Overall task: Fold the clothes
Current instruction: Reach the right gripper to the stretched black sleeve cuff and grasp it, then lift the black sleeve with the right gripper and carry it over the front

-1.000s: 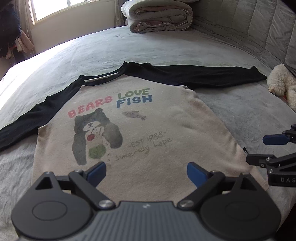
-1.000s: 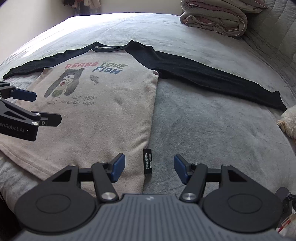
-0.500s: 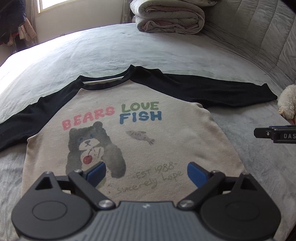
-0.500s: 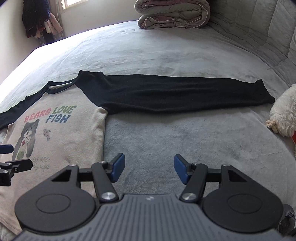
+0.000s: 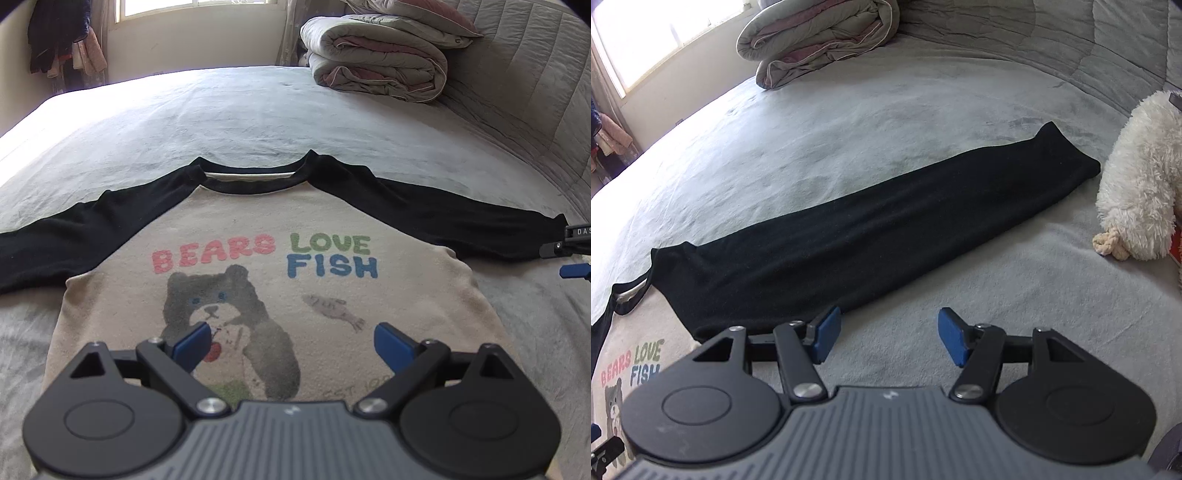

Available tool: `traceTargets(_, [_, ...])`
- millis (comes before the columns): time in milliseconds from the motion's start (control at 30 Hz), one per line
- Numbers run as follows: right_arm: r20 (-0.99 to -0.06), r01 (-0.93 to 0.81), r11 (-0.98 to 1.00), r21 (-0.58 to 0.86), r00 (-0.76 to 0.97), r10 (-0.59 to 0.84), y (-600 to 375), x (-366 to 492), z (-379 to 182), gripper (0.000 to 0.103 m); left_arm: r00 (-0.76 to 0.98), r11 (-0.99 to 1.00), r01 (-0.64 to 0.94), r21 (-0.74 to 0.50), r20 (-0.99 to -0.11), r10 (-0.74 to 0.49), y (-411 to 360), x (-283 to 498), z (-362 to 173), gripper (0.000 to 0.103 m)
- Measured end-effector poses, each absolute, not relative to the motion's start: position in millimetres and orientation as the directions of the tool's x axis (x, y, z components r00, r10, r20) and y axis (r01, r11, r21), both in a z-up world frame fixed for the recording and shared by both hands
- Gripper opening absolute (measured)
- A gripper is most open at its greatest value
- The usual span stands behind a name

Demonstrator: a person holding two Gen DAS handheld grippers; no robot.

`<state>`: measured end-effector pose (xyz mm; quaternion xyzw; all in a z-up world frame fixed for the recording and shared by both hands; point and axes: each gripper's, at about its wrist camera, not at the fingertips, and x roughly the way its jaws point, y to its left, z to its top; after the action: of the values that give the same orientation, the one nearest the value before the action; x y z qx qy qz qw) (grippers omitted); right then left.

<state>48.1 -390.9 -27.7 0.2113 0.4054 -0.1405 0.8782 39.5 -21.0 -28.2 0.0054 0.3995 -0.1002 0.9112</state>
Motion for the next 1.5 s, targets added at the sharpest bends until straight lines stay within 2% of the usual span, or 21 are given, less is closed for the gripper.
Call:
traceTargets(333, [-0.727, 0.569, 0.726, 0.387, 0.672, -0.139, -440.8, 69.3, -47.8, 0.062, 0.657, 0.984, 0.151, -0.097, -0.734, -0.173, -4.1, 54.5, -29.7, 0.095])
traceTargets(633, [-0.657, 0.613, 0.689, 0.388, 0.708, -0.26, -453.3, 83.5, -57.1, 0.051, 0.659, 0.986, 0.118, -0.115, -0.734, -0.164, 8.2, 59.3, -27.1, 0.095])
traceTargets(733, [-0.647, 0.634, 0.692, 0.344, 0.694, -0.314, -453.5, 86.3, -58.7, 0.029, 0.66, 0.987, 0.106, -0.122, -0.734, -0.161, 12.0, 61.3, -26.2, 0.096])
traceTargets(767, [-0.648, 0.638, 0.693, 0.337, 0.691, -0.321, -453.3, 86.1, -58.1, 0.018, 0.66, 0.987, 0.102, -0.125, -0.734, -0.161, 13.3, 61.8, -26.1, 0.095])
traceTargets(800, [-0.645, 0.634, 0.693, 0.343, 0.695, -0.317, -454.0, 85.6, -57.3, 0.012, 0.66, 0.987, 0.098, -0.129, -0.734, -0.161, 14.7, 62.1, -26.0, 0.095])
traceTargets(1000, [-0.605, 0.596, 0.718, 0.359, 0.734, -0.307, -447.5, 81.3, -38.3, 0.008, 0.657, 0.985, 0.093, -0.148, -0.734, -0.172, 18.3, 62.2, -23.8, 0.095])
traceTargets(1500, [-0.463, 0.399, 0.845, 0.355, 0.861, -0.212, -387.4, 84.5, 38.6, 0.006, 0.647, 0.977, 0.061, -0.204, -0.738, -0.194, 32.3, 63.4, -18.9, 0.095])
